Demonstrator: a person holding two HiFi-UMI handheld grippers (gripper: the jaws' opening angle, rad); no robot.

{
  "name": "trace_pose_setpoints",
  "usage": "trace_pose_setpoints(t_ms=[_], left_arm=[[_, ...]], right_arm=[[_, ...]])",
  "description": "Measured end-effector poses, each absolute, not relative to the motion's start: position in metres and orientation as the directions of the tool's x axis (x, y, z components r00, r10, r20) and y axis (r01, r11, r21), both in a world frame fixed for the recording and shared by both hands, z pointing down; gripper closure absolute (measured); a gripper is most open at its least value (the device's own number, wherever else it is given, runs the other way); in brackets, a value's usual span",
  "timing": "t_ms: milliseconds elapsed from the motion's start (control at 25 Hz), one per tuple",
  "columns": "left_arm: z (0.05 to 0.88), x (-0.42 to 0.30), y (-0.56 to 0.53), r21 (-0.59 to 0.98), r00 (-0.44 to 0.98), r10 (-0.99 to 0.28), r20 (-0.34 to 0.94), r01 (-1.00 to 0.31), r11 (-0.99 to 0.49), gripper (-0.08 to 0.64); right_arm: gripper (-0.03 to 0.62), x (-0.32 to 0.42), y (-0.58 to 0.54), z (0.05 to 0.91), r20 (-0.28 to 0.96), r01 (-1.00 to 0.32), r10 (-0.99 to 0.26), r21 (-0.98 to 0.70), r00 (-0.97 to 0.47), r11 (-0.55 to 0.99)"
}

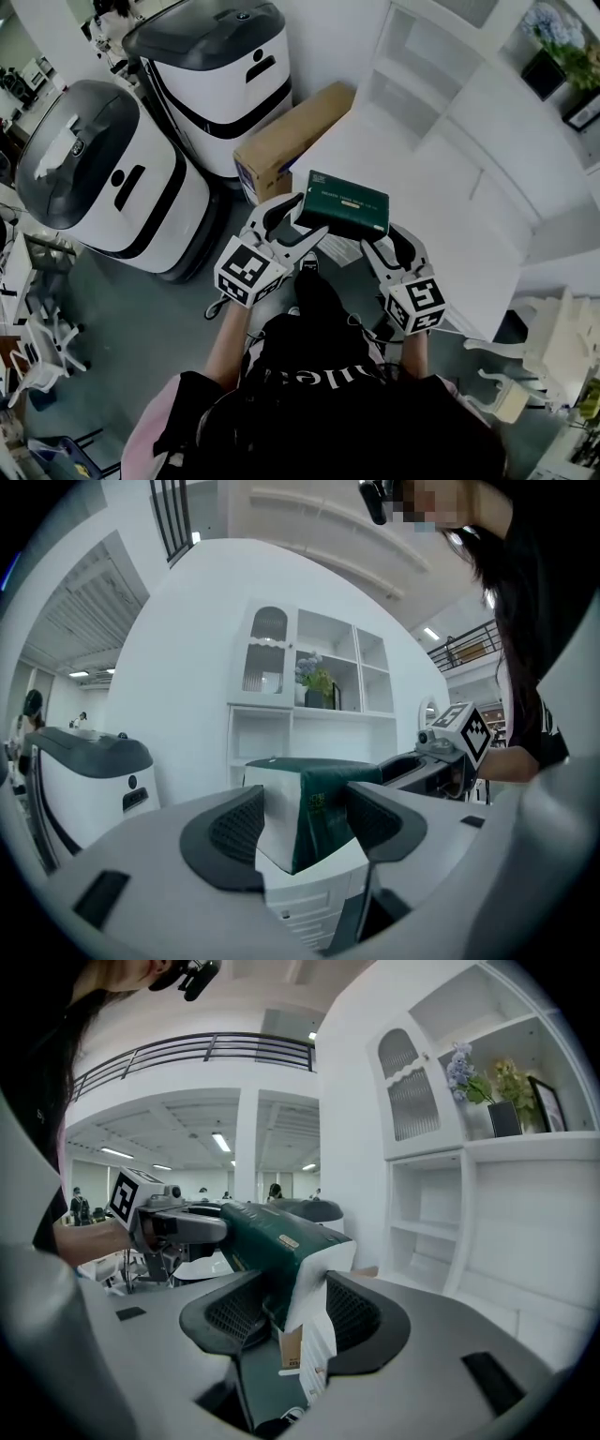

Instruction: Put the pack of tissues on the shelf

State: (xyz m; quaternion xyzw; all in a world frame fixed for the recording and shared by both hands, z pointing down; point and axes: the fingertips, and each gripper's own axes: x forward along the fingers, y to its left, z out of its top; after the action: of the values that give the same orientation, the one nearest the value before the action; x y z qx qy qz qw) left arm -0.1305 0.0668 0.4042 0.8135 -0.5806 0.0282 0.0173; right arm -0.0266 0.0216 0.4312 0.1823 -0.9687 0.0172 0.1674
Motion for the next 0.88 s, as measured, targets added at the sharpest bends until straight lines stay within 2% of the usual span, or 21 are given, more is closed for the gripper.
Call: trace_pose_setpoints(t_ms=[560, 880], left_arm=[[0.408, -0.163, -0.078, -0.001, 0.409, -0.907, 0.102, -0.912, -0.411, 0.275], [0.392, -0.155, -0.179, -0.026, 0.458, -0.883, 0.100, -0.886, -0.463, 0.276]], right_arm=[[0.356, -0.054, -0.113, 0.433, 0.298, -0.444, -0.438, 0.051, -0.848, 0.895], [0.356, -0.045, -0.207, 0.417, 0.261, -0.501, -0.500, 0.068, -0.826, 0.863]])
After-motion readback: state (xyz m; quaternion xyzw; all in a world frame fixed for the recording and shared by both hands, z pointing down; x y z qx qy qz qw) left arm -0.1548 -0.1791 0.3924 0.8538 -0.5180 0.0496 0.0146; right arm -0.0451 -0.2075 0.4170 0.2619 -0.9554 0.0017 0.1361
